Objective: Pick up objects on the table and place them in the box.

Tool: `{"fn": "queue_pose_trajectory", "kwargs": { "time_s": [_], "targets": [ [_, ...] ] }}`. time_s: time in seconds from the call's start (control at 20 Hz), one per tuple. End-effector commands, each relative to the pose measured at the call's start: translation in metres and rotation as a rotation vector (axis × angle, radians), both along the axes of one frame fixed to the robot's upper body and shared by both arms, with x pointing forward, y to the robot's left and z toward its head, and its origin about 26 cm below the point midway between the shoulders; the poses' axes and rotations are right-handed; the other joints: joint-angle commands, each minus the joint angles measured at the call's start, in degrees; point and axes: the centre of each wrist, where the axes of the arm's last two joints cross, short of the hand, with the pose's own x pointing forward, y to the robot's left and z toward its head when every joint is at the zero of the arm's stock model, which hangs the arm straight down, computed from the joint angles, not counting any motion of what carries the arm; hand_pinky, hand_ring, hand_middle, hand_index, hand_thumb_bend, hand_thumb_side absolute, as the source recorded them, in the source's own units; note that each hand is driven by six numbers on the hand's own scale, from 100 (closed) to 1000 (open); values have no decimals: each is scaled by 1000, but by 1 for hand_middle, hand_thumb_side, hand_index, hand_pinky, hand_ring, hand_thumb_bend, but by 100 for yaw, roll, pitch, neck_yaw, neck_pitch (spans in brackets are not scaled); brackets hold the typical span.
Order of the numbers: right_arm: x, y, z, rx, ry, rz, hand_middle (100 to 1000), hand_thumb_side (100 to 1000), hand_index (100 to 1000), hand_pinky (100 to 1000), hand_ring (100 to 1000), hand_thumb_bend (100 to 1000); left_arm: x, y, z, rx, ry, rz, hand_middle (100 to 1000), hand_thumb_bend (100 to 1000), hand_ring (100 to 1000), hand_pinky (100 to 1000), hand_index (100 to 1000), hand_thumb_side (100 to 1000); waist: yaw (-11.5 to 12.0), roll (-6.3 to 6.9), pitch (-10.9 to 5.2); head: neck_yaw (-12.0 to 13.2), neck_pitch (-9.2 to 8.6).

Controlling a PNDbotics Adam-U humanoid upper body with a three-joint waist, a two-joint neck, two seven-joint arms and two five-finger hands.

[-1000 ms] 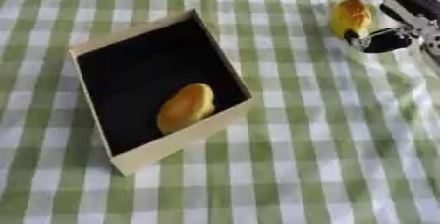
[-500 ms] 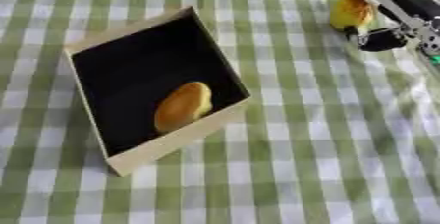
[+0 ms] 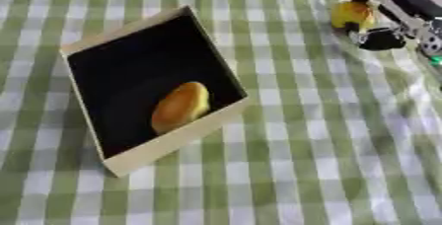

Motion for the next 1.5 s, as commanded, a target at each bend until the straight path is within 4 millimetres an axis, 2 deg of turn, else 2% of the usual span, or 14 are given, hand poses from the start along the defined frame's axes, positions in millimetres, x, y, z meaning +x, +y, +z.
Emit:
{"fn": "queue_pose_trajectory", "kwargs": {
  "time_s": [0.05,0.15,0.35,0.4,0.45,0.7,0.9,0.95,1.0,1.1,1.25,1.5],
  "targets": [
    [-15,9,28,-8,-105,46,490,100,656,893,819,100,-3,0,6,7,-21,-9,807,100,736,778,853,692,-37,9,-231,23,54],
    [-29,32,39,-27,-172,133,473,100,644,894,791,100,-3,1,5,6,-19,-7,807,100,737,777,853,690,-78,11,-277,40,95],
    [-67,91,59,-104,-267,329,471,100,637,889,753,100,-3,1,6,1,-18,-11,806,100,738,777,853,684,-125,-4,-410,25,175],
    [-73,102,62,-126,-277,381,473,278,637,888,750,207,-3,1,6,1,-19,-15,806,100,739,776,854,740,-117,-11,-456,16,200],
    [-76,110,64,-144,-286,431,474,100,637,885,747,139,-3,1,6,0,-20,-17,805,100,739,776,854,678,-111,-18,-503,8,230],
    [-73,152,73,-211,-300,680,478,100,637,878,742,195,-3,3,9,-14,-48,-33,800,100,743,772,854,661,-62,-58,-733,36,409],
    [-71,184,76,-215,-294,770,474,100,635,876,738,185,-2,4,13,-25,-96,-54,795,100,745,768,854,649,22,-104,-867,95,519],
    [-71,192,75,-205,-291,785,473,100,634,876,736,187,-2,4,14,-26,-106,-59,794,100,746,767,855,720,40,-116,-895,91,547],
    [-71,200,75,-191,-290,797,471,100,634,876,735,171,-2,5,15,-26,-113,-62,794,100,746,767,855,646,60,-127,-925,77,583],
    [-70,215,74,-167,-285,811,470,100,635,874,733,177,-2,6,16,-22,-125,-65,792,100,747,766,855,643,100,-146,-974,60,649],
    [-71,231,71,-173,-277,817,479,100,640,870,739,196,-3,10,18,-11,-141,-62,791,100,748,766,855,641,166,-180,-1024,47,708],
    [-66,246,57,-217,-221,832,486,100,643,870,745,171,-3,14,16,-3,-143,-47,791,100,748,765,855,641,226,-249,-1061,67,675]
  ]
}}
